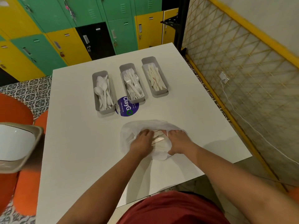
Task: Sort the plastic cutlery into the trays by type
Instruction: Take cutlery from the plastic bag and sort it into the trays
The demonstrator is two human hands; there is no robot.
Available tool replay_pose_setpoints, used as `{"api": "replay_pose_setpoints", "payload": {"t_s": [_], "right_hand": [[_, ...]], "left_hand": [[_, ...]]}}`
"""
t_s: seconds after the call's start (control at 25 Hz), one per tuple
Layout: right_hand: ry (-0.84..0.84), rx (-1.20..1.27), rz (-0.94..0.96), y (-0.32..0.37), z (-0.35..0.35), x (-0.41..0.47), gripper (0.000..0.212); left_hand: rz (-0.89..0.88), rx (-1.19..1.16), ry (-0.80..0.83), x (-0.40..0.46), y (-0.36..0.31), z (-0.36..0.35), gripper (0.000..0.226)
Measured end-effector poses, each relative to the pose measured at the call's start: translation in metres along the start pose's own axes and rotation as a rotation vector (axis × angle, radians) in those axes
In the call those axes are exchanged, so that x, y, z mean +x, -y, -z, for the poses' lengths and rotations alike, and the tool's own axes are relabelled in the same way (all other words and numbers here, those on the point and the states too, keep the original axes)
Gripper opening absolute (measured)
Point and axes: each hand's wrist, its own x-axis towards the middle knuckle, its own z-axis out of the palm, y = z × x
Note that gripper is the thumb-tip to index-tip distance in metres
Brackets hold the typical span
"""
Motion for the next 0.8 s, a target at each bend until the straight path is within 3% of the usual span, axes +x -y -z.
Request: {"api": "replay_pose_setpoints", "payload": {"t_s": [0.24,0.56,0.8], "right_hand": [[0.066,0.031,0.035,-0.009,-0.002,0.002,0.111],[0.072,-0.032,0.044,-0.014,-0.001,0.002,0.103],[0.109,-0.082,0.028,-0.012,0.005,0.000,0.096]], "left_hand": [[0.048,0.034,0.115,0.000,-0.007,-0.007,0.039],[0.088,-0.178,0.124,-0.007,-0.006,0.001,0.039],[-0.046,-0.384,0.024,-0.009,0.003,0.014,0.016]]}}
